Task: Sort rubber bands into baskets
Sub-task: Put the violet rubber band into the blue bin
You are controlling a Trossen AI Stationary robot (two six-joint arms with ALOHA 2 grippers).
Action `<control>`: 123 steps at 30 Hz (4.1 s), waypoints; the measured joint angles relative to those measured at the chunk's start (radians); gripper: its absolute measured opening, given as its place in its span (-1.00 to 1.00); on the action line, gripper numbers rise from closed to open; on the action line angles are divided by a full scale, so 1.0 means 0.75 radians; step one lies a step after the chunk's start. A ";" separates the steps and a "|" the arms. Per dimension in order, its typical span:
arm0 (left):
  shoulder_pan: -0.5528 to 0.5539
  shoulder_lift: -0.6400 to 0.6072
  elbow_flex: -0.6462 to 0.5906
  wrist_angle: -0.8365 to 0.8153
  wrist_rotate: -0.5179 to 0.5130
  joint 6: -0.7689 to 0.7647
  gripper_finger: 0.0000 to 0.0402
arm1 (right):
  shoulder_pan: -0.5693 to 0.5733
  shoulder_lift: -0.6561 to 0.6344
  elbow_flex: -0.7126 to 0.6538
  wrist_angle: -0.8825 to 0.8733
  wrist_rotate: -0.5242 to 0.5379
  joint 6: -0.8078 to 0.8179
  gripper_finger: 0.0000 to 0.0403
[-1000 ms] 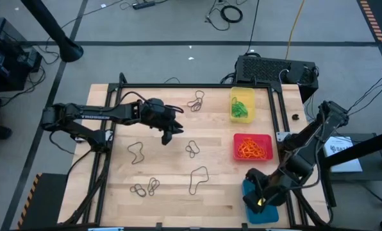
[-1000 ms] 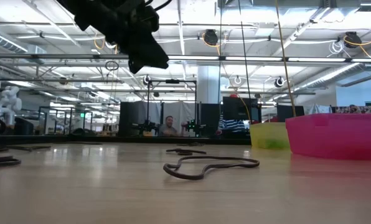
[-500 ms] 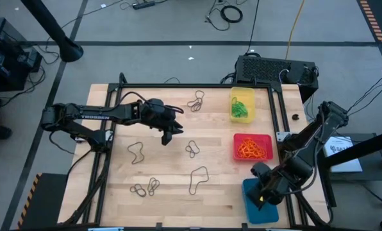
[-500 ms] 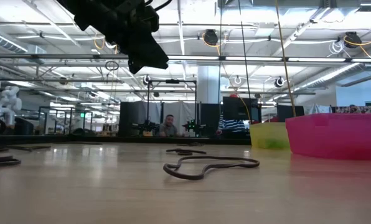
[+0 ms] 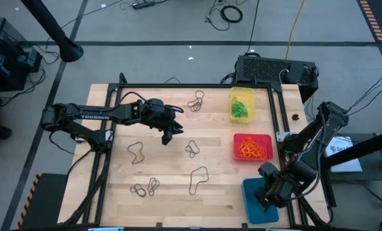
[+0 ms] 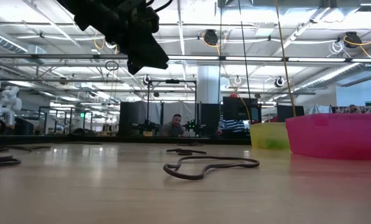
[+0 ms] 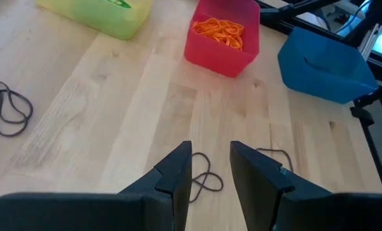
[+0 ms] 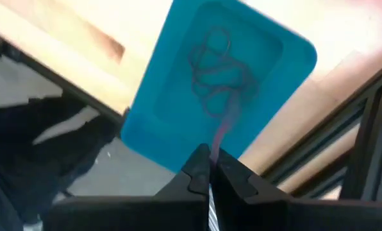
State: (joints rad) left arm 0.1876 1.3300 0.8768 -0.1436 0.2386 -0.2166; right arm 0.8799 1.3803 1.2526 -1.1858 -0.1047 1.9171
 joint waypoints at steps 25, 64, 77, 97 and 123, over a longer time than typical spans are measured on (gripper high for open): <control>0.000 -0.001 0.000 -0.046 0.000 -0.017 -0.44 | 0.002 0.138 -0.001 0.044 0.098 -0.001 -0.76; 0.000 -0.001 0.000 -0.590 -0.007 -0.197 -0.44 | -1.447 0.228 -0.001 0.764 0.182 -1.616 -0.55; 0.006 -0.068 0.000 -0.832 -0.023 -0.348 -0.44 | -1.870 0.612 0.000 1.375 -0.017 -1.630 -0.55; 0.005 -0.162 0.000 -0.827 -0.168 -0.542 -0.44 | -1.901 0.845 -0.001 1.456 0.107 -1.635 -0.55; -0.019 -0.161 0.000 -0.757 -0.216 -0.577 -0.44 | -1.755 0.915 0.015 1.407 0.246 -1.665 -0.97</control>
State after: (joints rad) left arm 0.1734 1.2091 0.8768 -0.7117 0.0769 -0.6495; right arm -0.4367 2.0664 1.2640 -0.1306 0.0801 0.6683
